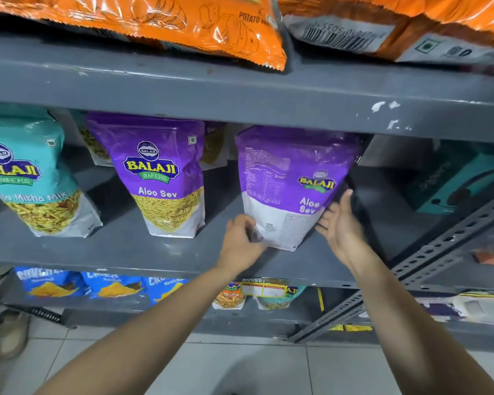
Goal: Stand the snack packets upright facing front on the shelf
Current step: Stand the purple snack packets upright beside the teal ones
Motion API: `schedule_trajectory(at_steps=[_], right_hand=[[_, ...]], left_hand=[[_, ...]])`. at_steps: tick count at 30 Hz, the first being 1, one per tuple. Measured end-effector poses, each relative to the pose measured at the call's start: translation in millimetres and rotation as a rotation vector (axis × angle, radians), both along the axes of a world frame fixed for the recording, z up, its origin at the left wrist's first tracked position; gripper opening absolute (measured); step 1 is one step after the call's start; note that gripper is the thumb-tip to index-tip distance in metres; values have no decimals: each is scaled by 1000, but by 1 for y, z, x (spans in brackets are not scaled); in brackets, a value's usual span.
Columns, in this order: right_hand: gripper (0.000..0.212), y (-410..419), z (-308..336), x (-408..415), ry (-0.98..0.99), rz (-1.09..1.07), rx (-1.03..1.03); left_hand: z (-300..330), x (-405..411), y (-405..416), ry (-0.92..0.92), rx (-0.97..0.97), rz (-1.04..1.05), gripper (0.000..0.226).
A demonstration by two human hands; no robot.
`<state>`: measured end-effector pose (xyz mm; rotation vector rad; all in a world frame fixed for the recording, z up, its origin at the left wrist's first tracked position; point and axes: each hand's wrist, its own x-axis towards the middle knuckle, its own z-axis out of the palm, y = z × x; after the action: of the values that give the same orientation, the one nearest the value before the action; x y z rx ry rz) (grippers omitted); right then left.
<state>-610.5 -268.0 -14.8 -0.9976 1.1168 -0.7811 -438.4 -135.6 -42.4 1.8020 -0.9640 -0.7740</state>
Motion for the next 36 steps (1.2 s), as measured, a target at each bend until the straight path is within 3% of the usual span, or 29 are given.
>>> schedule_trajectory(at_steps=[3, 5, 7, 10, 13, 15, 17, 20, 22, 25, 28, 31, 34, 36], right_hand=[[12, 7, -1, 1, 210, -68, -223], [24, -2, 0, 2, 263, -3, -327], [33, -9, 3, -3, 100, 125, -310], [46, -18, 4, -11, -82, 274, -190], [44, -15, 2, -14, -146, 376, -114], [52, -10, -3, -14, -132, 403, -99], [73, -4, -8, -11, -2, 393, -168], [94, -2, -13, -11, 192, 424, -299], [93, -9, -5, -12, 175, 482, -294], [86, -24, 5, -14, 78, 460, -286], [88, -24, 7, -8, 126, 303, -375], [74, -23, 6, -6, 144, 219, -438], [58, -30, 16, -7, 3, 264, -398], [59, -34, 29, -7, -47, 254, -370]], left_hand=[[16, -7, -19, 130, 115, -149, 74], [22, -1, -30, 116, 150, -274, 85], [21, 3, -33, 81, 147, -300, 94], [6, -3, -22, 39, 52, -203, 83], [-12, -8, -15, 216, -54, -212, 74], [-14, -5, -14, 420, -83, -340, 88], [-12, -1, -17, 455, -77, -484, 109], [-2, 8, -29, 367, -17, -631, 94], [4, 19, -37, 276, 12, -670, 74], [2, 32, -46, 190, -41, -536, 74], [-4, 39, -45, 239, -141, -368, 73], [5, 39, -45, 236, -206, -352, 67], [29, 29, -55, 288, -291, -264, 64], [44, 27, -63, 340, -351, -181, 52]])
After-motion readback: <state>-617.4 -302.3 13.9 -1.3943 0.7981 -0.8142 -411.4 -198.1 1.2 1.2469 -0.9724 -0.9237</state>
